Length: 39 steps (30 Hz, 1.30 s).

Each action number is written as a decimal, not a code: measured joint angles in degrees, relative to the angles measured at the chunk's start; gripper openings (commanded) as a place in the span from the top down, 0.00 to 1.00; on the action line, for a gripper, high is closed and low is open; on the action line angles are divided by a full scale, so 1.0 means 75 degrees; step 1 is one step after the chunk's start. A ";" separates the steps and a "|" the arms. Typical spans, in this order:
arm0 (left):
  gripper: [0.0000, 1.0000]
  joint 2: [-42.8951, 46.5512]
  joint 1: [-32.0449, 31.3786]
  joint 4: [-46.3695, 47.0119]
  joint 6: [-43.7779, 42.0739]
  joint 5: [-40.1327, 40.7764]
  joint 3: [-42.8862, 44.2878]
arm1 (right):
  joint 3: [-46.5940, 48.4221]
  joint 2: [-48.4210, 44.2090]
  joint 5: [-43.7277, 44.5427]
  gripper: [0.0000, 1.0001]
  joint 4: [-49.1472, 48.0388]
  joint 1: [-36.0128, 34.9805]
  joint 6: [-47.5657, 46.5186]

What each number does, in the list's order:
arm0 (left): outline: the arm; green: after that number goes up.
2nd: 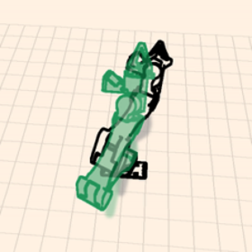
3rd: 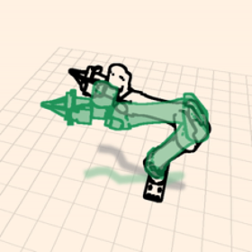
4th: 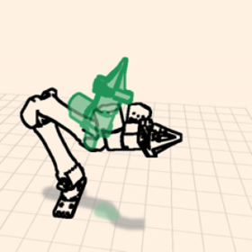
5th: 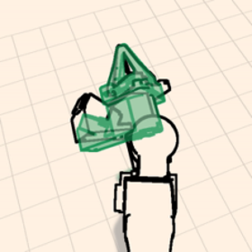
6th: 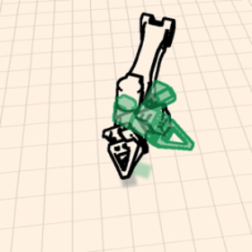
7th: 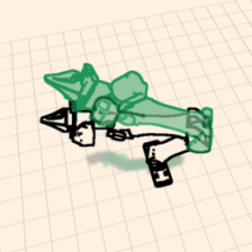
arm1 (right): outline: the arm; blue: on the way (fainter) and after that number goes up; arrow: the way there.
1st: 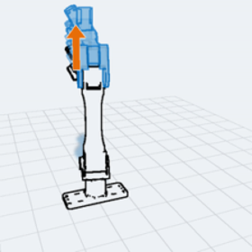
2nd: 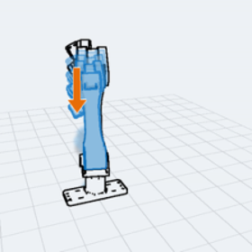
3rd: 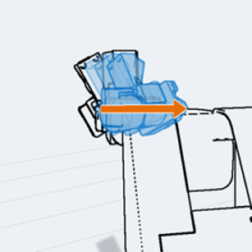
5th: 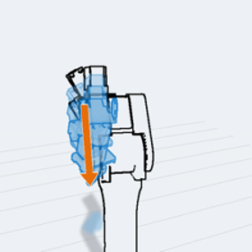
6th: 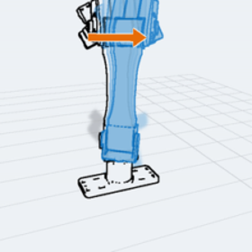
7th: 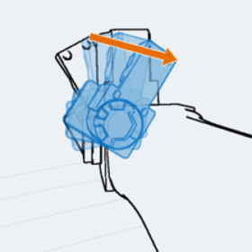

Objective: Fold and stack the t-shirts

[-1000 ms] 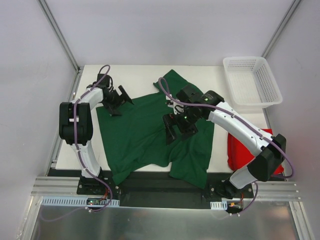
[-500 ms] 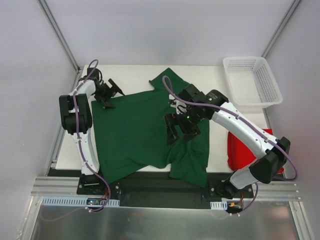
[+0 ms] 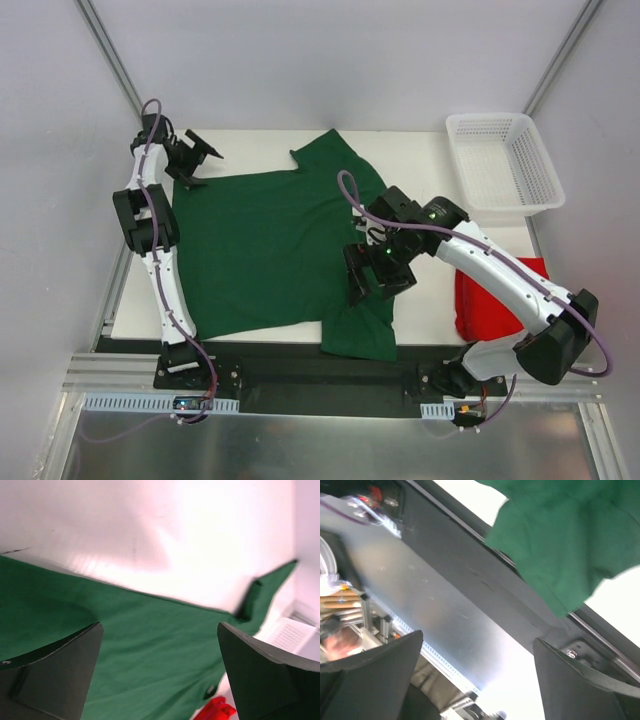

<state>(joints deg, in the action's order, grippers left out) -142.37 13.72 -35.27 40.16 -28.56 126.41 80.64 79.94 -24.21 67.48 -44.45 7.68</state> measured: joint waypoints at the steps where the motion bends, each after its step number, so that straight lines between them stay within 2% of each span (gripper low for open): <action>1: 0.01 -0.0020 0.0050 0.0020 0.0093 -0.0143 0.0105 | -0.0259 -0.0070 0.0096 0.04 -0.0067 0.0000 -0.0003; 5: 0.01 0.0309 0.0076 0.0242 0.0455 -0.0801 0.0079 | -0.1046 -0.0076 0.0399 0.04 -0.0321 0.0000 -0.0020; 7: 0.01 0.1070 -0.0032 0.0414 0.0597 -0.1035 -0.0688 | -0.1215 0.0029 0.0656 0.04 -0.0458 0.0000 -0.0052; 10: 0.01 0.2757 -0.0309 0.0691 0.0781 -0.1250 -0.2422 | -0.1070 0.0525 0.1142 0.04 -0.0699 0.0017 -0.0192; 14: 0.01 0.5931 -0.0880 0.1874 0.1212 -0.1813 -0.5983 | -0.0192 0.1775 0.1443 0.04 -0.1215 0.0350 -0.0440; 17: 0.01 0.7764 -0.1087 0.2748 0.1539 -0.2305 -0.8297 | 0.0283 0.2675 0.1288 0.04 -0.1941 0.1020 -0.0478; 21: 0.01 0.8839 -0.1072 0.3308 0.1623 -0.2597 -1.0512 | 0.0938 0.3882 0.1282 0.04 -0.2387 0.1789 -0.0592; 24: 0.01 0.9267 -0.1137 0.3386 0.1676 -0.2722 -1.1666 | 0.1230 0.4540 0.1431 0.04 -0.2576 0.2046 -0.0705; 30: 0.01 1.0378 -0.1288 0.3567 0.1746 -0.2970 -1.2654 | 0.1218 0.4727 0.1996 0.04 -0.2579 0.2259 -0.0828; 37: 0.01 1.0520 -0.1434 0.3695 0.1789 -0.2996 -1.2855 | 0.1137 0.4599 0.3191 0.04 -0.2512 0.2393 -0.0828; 39: 0.01 1.0509 -0.1434 0.3710 0.1792 -0.2996 -1.2855 | 0.1137 0.4575 0.3351 0.01 -0.2512 0.2430 -0.0831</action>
<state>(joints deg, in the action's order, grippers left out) -63.55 2.96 -7.44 53.60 -51.03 30.00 89.17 114.26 0.93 48.64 -26.22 1.45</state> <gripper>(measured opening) 0.993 0.955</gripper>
